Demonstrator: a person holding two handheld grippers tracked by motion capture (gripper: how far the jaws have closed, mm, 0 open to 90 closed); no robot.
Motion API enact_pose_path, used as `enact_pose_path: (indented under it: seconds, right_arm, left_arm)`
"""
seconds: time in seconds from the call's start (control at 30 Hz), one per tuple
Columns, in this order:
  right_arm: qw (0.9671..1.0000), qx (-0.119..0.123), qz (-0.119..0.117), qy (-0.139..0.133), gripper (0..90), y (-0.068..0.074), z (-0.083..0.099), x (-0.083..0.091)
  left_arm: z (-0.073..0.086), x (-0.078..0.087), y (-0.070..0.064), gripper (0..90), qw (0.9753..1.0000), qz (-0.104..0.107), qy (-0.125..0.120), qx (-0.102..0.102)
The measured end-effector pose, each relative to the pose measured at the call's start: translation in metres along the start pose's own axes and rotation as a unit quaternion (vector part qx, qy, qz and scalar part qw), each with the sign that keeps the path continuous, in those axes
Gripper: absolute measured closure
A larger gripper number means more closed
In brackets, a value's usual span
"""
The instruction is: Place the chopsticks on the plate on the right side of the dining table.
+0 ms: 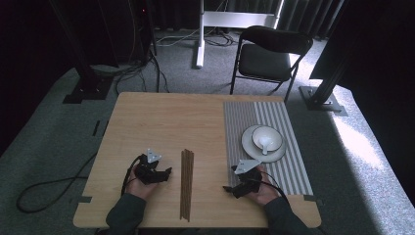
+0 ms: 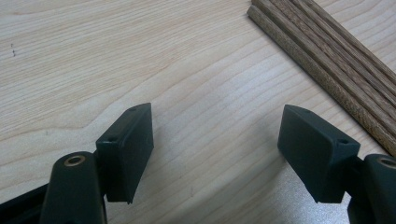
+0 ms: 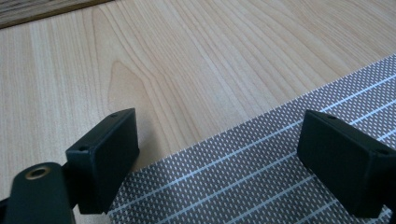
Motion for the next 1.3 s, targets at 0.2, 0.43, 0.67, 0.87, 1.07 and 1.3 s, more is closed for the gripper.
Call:
enact_pose_path:
  seconds: [0.2, 0.43, 0.67, 0.87, 1.07, 1.3]
  right_arm:
    - [1.0000, 0.000, 0.000, 0.000, 11.8, 0.000, 0.000, 0.000]
    - [1.0000, 0.000, 0.000, 0.000, 11.8, 0.000, 0.000, 0.000]
    - [1.0000, 0.000, 0.000, 0.000, 11.8, 0.000, 0.000, 0.000]
    - [1.0000, 0.000, 0.000, 0.000, 11.8, 0.000, 0.000, 0.000]
    - [1.0000, 0.000, 0.000, 0.000, 11.8, 0.000, 0.000, 0.000]
    - [1.0000, 0.000, 0.000, 0.000, 11.8, 0.000, 0.000, 0.000]
  left_arm:
    - [0.000, 0.001, -0.001, 27.9, 1.0000, -0.001, 0.002, 0.001]
    - [0.002, 0.006, -0.006, 35.0, 1.0000, -0.001, 0.007, -0.004]
    - [0.001, 0.013, -0.009, 40.1, 0.9999, -0.011, -0.005, -0.007]
    - [0.000, 0.017, -0.013, 40.1, 0.9999, 0.000, -0.013, -0.003]
    - [-0.001, 0.022, -0.018, 40.2, 0.9997, 0.005, -0.023, -0.004]
    - [0.001, 0.027, -0.022, 41.2, 0.9995, 0.007, -0.031, -0.006]
Point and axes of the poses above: each handheld gripper's, and its own axes: x roughly backward along the jaws, z roughly out of its underside, y roughly to its left, the point moved 2 cm from there along -x, roughly forward along the jaws, and after that the axes turned 4 degrees about -x, right-handed, at the moved point
